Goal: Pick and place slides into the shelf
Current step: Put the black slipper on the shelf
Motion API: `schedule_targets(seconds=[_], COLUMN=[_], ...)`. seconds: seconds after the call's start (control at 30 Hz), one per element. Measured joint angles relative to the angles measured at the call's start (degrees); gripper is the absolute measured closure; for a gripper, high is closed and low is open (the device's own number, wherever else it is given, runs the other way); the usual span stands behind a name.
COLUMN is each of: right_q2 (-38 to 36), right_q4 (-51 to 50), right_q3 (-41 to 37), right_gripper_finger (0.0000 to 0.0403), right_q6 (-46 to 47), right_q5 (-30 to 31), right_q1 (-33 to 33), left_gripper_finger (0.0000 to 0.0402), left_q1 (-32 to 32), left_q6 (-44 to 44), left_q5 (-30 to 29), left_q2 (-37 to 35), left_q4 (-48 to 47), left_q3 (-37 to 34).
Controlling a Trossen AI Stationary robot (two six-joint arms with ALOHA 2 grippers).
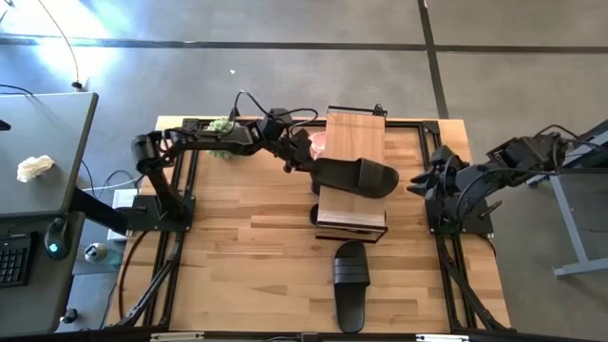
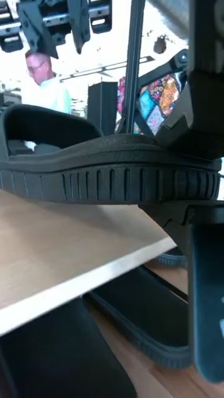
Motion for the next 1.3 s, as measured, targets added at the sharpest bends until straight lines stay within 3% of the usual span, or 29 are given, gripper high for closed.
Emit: schedule_targets(seconds=[0.37,0.53,0.77,1.3], right_q2=[-2.09,-2.11,-2.09,-2.05], right_q4=[4.84,4.82,4.72,4.58], right_q3=[-4.64,-4.64,-4.64,-4.64], right_gripper_finger=[0.0270,0.0270,0.0270,0.0269], right_q6=[0.07,0.19,1.05,1.05], right_q5=[-1.53,-1.48,-1.46,-1.35], right_q1=[0.00,0.00,0.00,-0.01], left_gripper_finger=[0.0346,0.0341,0.0294,0.0172], left_q1=[0.57,0.46,0.46,2.77], left_q6=[-0.04,2.40,5.91,7.42], left_q5=[-0.46,-2.81,-5.42,-4.53], left_q2=[0.86,0.86,0.86,0.86], left_q4=[1.04,-2.65,-8.85,-8.94], left_q3=[0.02,0.02,0.06,0.06])
